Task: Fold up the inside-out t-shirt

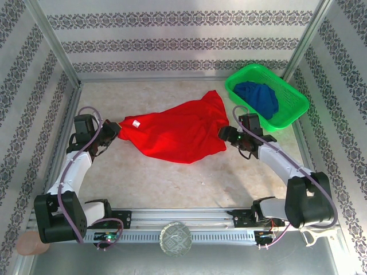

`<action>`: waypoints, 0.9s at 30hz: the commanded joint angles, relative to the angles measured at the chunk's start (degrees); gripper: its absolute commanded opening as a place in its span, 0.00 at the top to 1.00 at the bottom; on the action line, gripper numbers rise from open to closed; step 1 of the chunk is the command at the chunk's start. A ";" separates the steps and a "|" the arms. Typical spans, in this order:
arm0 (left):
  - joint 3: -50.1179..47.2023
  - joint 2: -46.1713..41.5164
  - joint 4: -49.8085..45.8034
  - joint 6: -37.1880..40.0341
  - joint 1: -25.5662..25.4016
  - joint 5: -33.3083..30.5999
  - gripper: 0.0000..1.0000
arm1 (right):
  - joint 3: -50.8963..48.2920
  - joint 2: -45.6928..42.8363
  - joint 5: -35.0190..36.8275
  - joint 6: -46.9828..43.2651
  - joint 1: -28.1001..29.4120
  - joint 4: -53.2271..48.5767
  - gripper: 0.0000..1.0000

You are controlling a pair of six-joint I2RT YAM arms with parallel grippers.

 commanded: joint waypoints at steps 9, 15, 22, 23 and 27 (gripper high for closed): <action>0.01 -1.01 -0.10 2.59 0.55 -0.89 1.00 | 14.06 18.76 3.19 -4.25 5.35 0.61 0.25; 0.25 -1.00 -0.54 2.62 0.54 -0.51 1.00 | 21.68 28.48 3.40 -4.35 6.09 -0.60 0.42; 3.29 -0.32 0.69 0.21 0.65 -0.24 1.00 | 27.41 25.44 -0.27 -7.00 3.55 -4.50 1.00; 5.57 0.68 0.88 -0.19 0.74 -0.08 1.00 | 28.86 23.18 -1.55 -6.85 2.62 -4.99 1.00; 19.76 6.05 0.39 -2.23 1.60 1.67 1.00 | 38.08 14.78 -5.99 -5.45 -0.55 -7.69 1.00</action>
